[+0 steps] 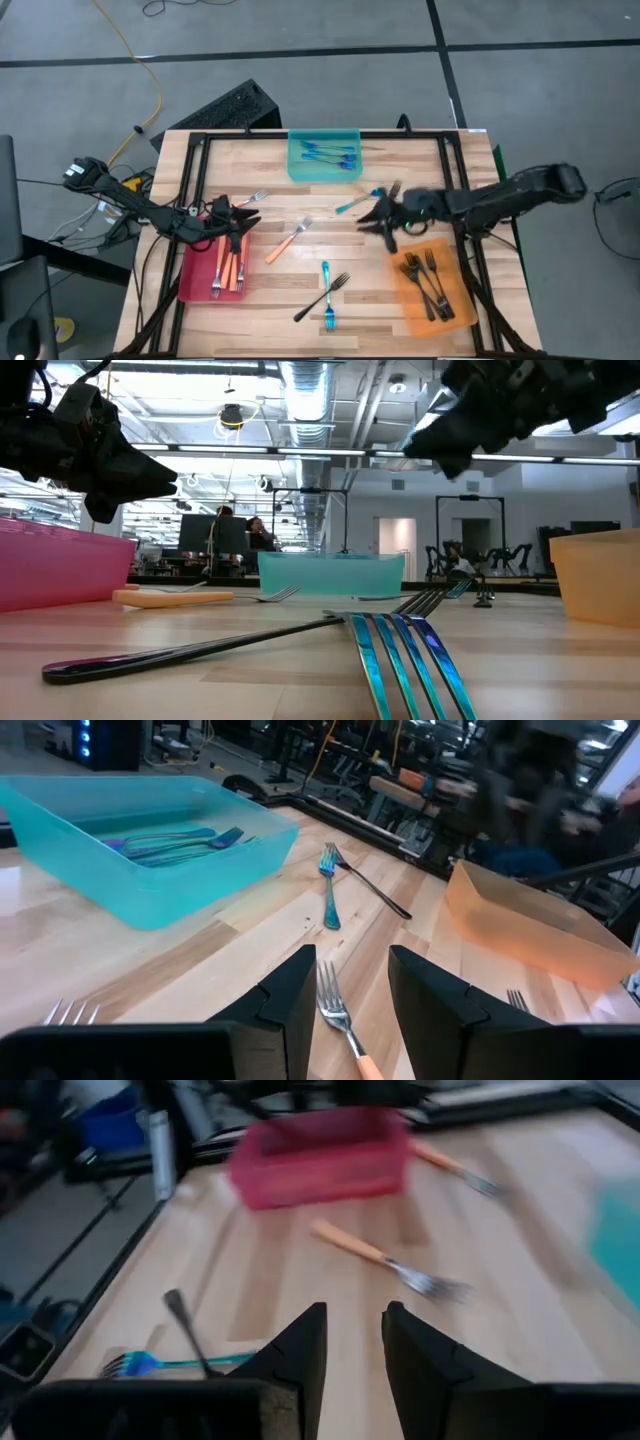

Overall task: Sort silverware by color (type)
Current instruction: Put the black fork into the orange bin

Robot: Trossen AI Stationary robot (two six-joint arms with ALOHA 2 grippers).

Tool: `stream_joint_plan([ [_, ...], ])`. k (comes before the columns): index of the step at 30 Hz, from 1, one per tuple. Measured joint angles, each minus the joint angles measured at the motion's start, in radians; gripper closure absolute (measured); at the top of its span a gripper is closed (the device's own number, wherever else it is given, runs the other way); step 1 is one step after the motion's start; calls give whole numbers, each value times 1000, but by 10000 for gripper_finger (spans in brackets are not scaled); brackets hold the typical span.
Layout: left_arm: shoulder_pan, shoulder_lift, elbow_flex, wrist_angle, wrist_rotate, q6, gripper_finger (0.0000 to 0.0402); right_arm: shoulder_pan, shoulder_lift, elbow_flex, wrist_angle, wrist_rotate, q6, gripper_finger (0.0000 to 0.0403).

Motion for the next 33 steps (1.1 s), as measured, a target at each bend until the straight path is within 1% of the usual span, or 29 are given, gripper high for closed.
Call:
stream_joint_plan([
  [3, 0, 0, 0, -1, 0, -9, 290, 92, 145, 73, 69, 37, -62, 280],
  [8, 0, 0, 0, -1, -7, -12, 290, 175, 364, 242, 63, 45, -160, 280],
  [11, 0, 0, 0, 0, -9, -12, 290, 207, 474, 346, 16, 45, -248, 280],
  [16, 0, 0, 0, -6, -9, -16, 290, 249, 624, 516, -155, 38, -355, 280],
  [19, 0, 0, 0, -18, -8, -15, 290, 267, 702, 615, -281, -9, -398, 280],
  [24, 0, 0, 0, -42, -8, -20, 290, 275, 823, 747, -444, -77, -399, 280],
  [28, 0, 0, 0, -50, -7, -22, 290, 277, 892, 814, -506, -85, -375, 280],
  [33, 0, 0, 0, -58, -7, -19, 290, 266, 907, 827, -516, -138, -365, 280],
])
